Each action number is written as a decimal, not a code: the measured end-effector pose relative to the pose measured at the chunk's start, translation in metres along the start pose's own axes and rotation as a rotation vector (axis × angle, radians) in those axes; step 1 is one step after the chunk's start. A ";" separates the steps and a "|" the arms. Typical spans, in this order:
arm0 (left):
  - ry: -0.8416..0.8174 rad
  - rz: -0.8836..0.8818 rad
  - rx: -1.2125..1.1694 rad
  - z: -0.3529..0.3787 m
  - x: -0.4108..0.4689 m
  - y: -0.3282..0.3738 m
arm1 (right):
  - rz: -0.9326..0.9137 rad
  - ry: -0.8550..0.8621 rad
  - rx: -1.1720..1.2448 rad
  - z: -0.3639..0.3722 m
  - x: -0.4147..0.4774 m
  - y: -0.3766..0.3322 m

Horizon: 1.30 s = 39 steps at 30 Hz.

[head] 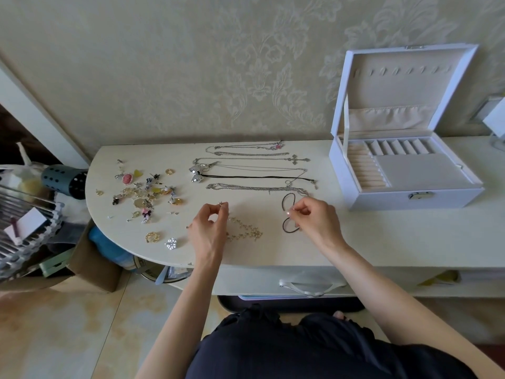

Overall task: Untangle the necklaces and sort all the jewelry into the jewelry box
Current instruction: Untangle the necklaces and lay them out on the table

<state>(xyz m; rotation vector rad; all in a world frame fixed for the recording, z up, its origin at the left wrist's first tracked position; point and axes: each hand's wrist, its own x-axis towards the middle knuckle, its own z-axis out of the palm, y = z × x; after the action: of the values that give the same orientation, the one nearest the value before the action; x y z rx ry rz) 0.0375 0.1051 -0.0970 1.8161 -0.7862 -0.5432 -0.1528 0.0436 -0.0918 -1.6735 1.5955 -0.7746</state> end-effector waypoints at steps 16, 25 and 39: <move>-0.344 0.136 -0.273 0.005 -0.006 0.036 | -0.431 0.137 -0.233 -0.001 -0.001 -0.002; -0.348 0.136 -0.342 0.003 -0.005 0.042 | -0.427 -0.152 -0.540 0.000 -0.002 0.002; -0.424 0.193 -0.352 -0.001 -0.005 0.046 | -0.166 -0.363 0.402 -0.004 0.001 -0.045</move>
<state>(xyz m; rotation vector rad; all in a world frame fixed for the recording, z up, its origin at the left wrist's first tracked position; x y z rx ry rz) 0.0227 0.0982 -0.0536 1.2999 -1.0631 -0.8941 -0.1297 0.0424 -0.0526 -1.5519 0.9884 -0.7619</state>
